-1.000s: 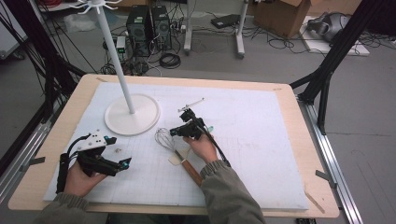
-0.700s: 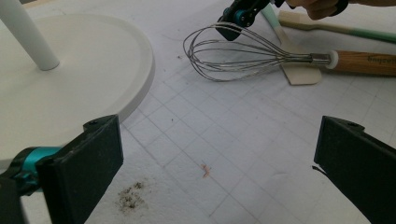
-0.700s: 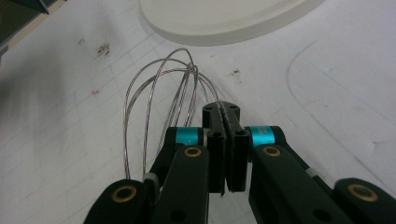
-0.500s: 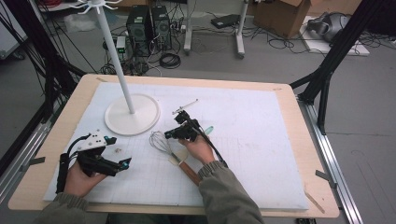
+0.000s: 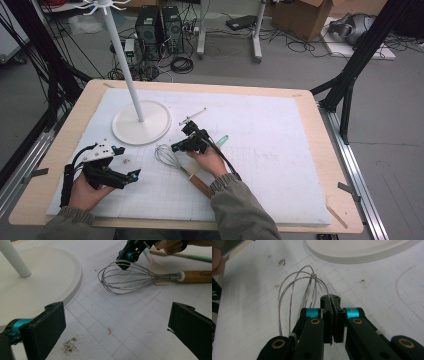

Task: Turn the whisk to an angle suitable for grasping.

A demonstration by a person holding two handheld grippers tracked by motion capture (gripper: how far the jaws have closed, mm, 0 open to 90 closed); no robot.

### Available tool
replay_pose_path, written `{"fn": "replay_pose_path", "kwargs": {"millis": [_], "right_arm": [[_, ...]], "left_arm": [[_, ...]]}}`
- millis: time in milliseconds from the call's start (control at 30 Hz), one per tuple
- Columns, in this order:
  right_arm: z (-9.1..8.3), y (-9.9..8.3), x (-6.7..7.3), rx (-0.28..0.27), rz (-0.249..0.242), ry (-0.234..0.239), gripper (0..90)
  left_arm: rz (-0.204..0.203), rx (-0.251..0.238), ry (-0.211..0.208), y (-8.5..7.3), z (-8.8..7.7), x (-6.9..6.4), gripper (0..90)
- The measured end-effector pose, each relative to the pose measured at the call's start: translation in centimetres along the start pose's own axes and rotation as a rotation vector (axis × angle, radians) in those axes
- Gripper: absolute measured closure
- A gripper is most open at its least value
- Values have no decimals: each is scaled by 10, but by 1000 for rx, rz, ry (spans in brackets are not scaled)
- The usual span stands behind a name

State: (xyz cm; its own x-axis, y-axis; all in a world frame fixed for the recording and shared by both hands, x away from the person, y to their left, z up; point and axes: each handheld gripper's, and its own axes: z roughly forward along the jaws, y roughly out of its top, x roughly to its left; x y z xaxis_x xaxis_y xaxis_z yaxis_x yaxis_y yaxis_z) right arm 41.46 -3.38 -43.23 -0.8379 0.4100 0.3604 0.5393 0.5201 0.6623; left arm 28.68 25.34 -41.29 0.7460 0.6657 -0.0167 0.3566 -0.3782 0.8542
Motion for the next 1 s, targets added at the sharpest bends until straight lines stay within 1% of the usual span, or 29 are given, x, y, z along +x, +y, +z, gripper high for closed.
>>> {"fn": "replay_pose_path", "kwargs": {"millis": [200,767,800,1000], "right_arm": [[4,1,3,5,-11,17,894],[8,3,8,18,-22,37,893],[8,3,9,20,-21,38,893],[6,3,8,24,-18,27,855]], "left_arm": [[0,0,0,0,0,0,17],[-3,-1,-1,0,0,-1,17],[2,-2,-2,0,0,-1,17],[-4,-8,-1,0,-1,-1,17]]}}
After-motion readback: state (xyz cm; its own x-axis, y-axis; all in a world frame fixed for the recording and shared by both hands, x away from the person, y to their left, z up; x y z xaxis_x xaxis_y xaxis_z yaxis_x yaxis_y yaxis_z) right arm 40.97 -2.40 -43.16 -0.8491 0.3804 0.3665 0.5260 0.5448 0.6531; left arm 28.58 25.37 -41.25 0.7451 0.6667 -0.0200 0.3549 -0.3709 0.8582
